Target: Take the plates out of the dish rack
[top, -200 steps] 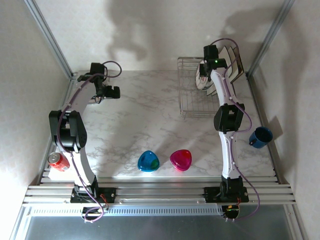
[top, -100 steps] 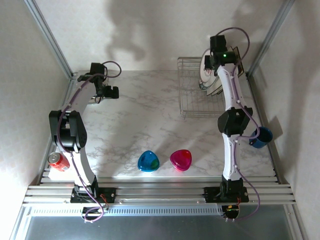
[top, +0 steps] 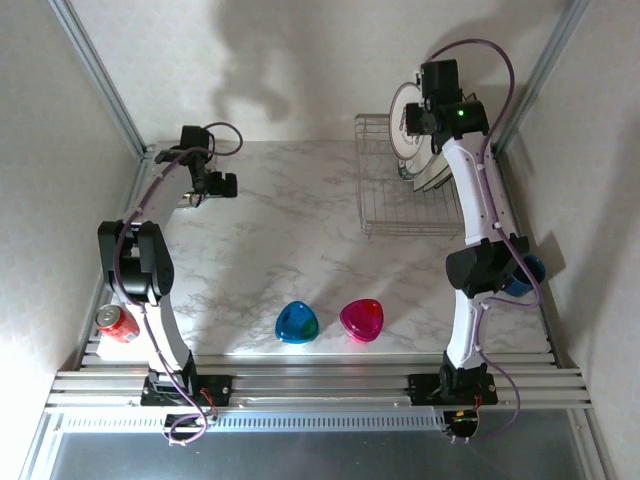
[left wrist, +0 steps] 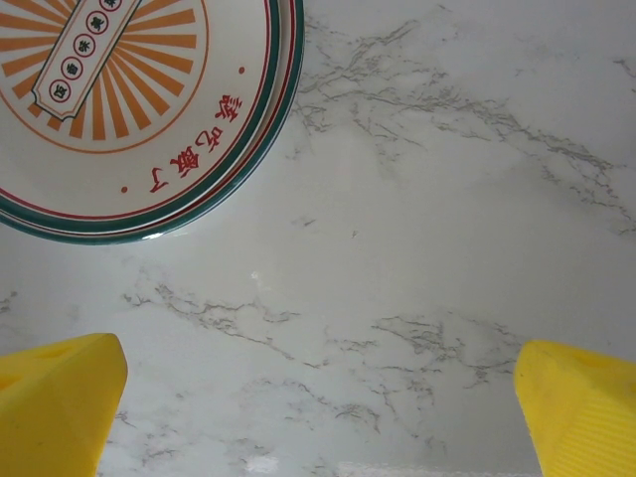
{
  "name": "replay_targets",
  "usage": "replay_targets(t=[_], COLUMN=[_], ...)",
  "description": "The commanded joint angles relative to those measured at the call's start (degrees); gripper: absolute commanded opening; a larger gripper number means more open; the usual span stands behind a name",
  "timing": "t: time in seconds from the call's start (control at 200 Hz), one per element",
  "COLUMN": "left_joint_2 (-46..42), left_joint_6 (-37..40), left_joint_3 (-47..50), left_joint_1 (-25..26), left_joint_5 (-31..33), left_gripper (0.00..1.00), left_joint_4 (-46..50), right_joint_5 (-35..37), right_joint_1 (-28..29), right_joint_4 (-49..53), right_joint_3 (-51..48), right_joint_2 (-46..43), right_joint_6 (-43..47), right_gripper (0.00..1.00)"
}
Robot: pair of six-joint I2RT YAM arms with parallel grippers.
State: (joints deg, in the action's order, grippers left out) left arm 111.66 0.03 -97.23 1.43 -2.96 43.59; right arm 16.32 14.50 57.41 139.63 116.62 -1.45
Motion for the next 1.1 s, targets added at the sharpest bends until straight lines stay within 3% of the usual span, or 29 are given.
replay_targets(t=[0.0,0.11,0.245,0.425,0.531,0.901,0.986,1.096], left_joint_2=[-1.7,-1.9,-2.1,-2.3,-2.3,-3.1,-4.4,-7.2], left_joint_6=[0.4,0.3,0.3,0.4,0.4,0.3,0.1,-1.0], left_joint_3=[1.0,1.2,1.6,1.9,1.9,1.9,2.4,4.3], left_joint_1=[0.4,0.4,0.4,0.4,0.4,0.4,0.4,0.5], left_joint_5=[1.4,1.4,0.9,0.7,0.5,-0.2,-3.7,-13.3], left_gripper=[1.0,1.0,1.0,0.99,1.0,1.0,0.99,1.0], left_joint_4=[0.8,0.7,0.4,0.4,0.4,0.8,-1.0,-6.8], right_joint_5=[-3.0,-10.9,-25.5,-45.2,-53.0,-56.2,-56.6,-57.1], right_joint_1=[0.6,0.6,-0.6,-2.2,-2.2,-0.8,-0.6,-0.4], right_joint_4=[-2.0,-5.2,-13.1,-29.8,-40.7,-52.8,-53.9,-55.5], right_joint_3=[-2.4,-9.0,-20.3,-38.0,-47.1,-57.3,-58.0,-58.6], right_joint_2=[-3.8,-7.7,-13.5,-18.9,-19.7,-17.9,-17.7,-17.0], right_joint_6=[-0.6,-3.1,-8.5,-17.9,-24.5,-30.3,-30.9,-31.8], right_gripper=[0.0,0.0,0.0,0.0,0.0,0.0,0.0,0.0])
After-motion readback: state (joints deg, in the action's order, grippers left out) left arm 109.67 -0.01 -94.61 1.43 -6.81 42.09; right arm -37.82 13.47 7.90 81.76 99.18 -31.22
